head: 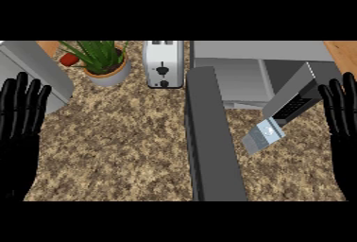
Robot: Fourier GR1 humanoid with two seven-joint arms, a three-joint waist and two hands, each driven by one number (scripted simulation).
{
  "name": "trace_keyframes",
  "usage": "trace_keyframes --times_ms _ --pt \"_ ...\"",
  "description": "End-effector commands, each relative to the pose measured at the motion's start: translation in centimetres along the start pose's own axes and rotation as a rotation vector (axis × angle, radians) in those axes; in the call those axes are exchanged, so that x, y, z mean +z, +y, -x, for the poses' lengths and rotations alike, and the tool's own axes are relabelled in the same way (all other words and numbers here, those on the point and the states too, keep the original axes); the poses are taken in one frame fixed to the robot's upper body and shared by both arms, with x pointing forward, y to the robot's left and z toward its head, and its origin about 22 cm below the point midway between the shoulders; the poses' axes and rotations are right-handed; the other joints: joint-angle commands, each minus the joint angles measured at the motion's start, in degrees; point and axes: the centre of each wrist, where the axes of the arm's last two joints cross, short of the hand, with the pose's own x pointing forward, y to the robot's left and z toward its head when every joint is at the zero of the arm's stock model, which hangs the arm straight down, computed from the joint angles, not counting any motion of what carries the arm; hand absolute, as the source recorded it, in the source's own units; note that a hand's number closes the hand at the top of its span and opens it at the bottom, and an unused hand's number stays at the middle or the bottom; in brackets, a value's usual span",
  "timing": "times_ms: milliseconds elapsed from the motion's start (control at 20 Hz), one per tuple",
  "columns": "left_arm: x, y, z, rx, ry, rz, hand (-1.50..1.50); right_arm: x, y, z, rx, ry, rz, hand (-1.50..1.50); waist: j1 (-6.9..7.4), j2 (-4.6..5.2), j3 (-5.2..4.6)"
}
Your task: Pick up the milk, place it into the microwave and close the microwave
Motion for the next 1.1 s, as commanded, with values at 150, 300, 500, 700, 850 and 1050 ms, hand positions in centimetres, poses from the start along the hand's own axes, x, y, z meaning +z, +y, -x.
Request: trace_keyframes --times_ms 150,300,500,700,850,1050 --pt "-0.4 0.7 -0.4 -0.014 -0.004 0.012 -1.50 -2.1 -2.8 -3.2 0.023 -0.006 -0.102 -1.50 -1.00 1.55 1.34" --pt "1.5 -1.3 -0.2 0.236 0.070 0.008 -1.50 -2.3 -0.1 -0.3 -0.134 0.015 -0.225 -1.50 0.29 1.61 1.33" --pt "4.1 -0.1 0.1 0.254 0.076 -0.004 -1.50 -1.4 -4.1 -1.2 -0.135 0.051 -0.229 -1.50 -0.73 1.47 1.34" --pt "6.6 2.1 -1.2 0.234 0.085 -0.006 -1.50 -0.8 -1.1 -0.6 -0.103 0.061 -0.194 -1.50 -0.55 1.51 1.33" --pt "8.5 1.6 -2.0 0.225 0.072 -0.008 -1.50 -0.5 -3.3 0.9 -0.084 0.091 -0.163 -1.50 -0.49 1.51 1.34" --pt "8.1 4.1 -3.3 0.250 0.074 0.004 -1.50 1.4 -4.2 1.7 -0.055 0.122 -0.159 -1.50 -0.75 1.52 1.35"
